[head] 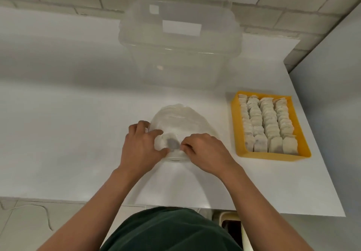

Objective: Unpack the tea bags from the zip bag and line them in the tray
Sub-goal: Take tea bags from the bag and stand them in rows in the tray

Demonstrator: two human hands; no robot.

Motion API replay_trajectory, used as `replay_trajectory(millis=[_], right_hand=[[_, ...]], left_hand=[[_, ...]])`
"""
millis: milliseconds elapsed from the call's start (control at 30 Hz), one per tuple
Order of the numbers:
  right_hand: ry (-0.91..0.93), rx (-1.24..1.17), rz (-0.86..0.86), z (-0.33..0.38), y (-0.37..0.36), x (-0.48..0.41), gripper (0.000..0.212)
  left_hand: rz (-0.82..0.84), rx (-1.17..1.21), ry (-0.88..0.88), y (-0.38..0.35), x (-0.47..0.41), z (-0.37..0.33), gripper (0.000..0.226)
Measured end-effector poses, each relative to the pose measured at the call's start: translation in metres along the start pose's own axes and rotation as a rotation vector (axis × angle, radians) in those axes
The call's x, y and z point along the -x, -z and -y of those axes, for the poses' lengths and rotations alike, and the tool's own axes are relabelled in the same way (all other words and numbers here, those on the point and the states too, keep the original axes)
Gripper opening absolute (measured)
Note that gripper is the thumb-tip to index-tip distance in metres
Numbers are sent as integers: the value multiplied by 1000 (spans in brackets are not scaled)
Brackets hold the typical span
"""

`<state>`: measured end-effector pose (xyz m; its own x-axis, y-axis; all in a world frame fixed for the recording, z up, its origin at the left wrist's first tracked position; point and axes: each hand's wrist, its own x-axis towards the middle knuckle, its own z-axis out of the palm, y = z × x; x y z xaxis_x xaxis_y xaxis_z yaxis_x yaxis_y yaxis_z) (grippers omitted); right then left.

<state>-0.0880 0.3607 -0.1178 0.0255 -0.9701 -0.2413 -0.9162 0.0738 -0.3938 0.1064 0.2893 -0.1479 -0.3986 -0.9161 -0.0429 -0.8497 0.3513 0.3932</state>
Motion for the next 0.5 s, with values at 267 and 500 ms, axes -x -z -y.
replay_trajectory(millis=[267,500], right_hand=[[-162,-34,-51,2,-14,-6,30],[-95,-59,84,21,-19,-33,51]], left_hand=[[148,114,-116,-4,2,3,94],[151,88,-255,-9,-2,12,98]])
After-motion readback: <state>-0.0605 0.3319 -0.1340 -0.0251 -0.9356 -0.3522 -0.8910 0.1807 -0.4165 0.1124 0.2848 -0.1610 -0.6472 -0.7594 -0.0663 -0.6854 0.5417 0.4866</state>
